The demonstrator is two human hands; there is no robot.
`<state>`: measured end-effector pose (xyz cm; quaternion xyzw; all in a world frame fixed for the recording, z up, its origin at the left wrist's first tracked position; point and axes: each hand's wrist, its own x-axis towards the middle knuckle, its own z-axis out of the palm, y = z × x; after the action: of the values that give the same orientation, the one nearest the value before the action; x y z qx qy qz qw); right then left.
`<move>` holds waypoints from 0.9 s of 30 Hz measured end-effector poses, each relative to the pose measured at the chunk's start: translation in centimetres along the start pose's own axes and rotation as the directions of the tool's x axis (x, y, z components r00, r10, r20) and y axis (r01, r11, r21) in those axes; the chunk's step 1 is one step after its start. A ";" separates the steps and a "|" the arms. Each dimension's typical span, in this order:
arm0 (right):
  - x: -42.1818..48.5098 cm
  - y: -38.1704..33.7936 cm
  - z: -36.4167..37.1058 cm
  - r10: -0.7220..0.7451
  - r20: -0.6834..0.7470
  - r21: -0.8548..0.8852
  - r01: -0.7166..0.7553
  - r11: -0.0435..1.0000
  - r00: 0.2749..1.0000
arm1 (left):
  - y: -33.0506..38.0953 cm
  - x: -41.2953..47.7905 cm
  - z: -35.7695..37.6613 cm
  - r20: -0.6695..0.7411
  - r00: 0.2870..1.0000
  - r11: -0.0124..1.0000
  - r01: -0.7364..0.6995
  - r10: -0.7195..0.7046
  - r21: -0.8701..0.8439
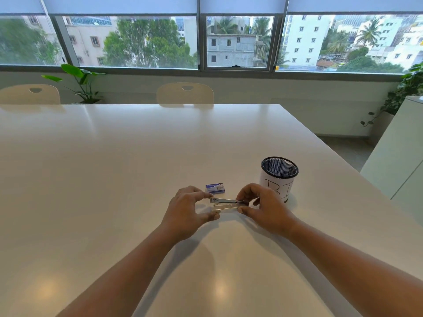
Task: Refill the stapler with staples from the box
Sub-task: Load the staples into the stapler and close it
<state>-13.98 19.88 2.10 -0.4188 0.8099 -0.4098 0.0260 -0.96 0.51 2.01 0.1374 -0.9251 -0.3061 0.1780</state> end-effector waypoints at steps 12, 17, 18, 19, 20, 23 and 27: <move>-0.2 0.9 0.8 0.018 0.009 0.005 -0.018 1.000 1.000 | -1.2 0.1 1.7 -0.009 1.000 1.000 -0.006 0.006 0.030; -0.1 1.2 1.0 0.007 -0.002 0.005 -0.007 1.000 1.000 | -1.7 0.3 2.1 -0.006 1.000 0.999 0.012 -0.012 0.034; -0.1 1.2 1.0 0.003 0.000 0.003 -0.003 1.000 1.000 | -1.8 0.3 2.1 -0.004 1.000 0.999 0.015 -0.014 0.035; -0.1 1.3 1.0 0.001 0.004 0.002 -0.001 1.000 1.000 | -1.9 0.3 2.2 -0.001 1.000 0.999 0.017 -0.017 0.034; -0.1 1.3 1.0 0.001 0.006 -0.002 -0.001 1.000 1.000 | -1.9 0.3 2.2 0.003 1.000 0.999 0.019 -0.019 0.031; -0.1 1.5 1.0 0.013 0.002 -0.023 -0.013 1.000 1.000 | -2.0 0.3 2.3 0.002 1.000 0.999 0.022 -0.022 0.030; -0.1 1.6 1.0 0.025 0.004 -0.028 -0.025 0.999 1.000 | -2.1 0.3 2.3 -0.003 1.000 0.999 0.024 -0.024 0.036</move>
<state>-14.57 19.81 0.28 -0.4099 0.8206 -0.3973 0.0272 -1.85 0.00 -0.93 0.1521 -0.9284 -0.2916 0.1728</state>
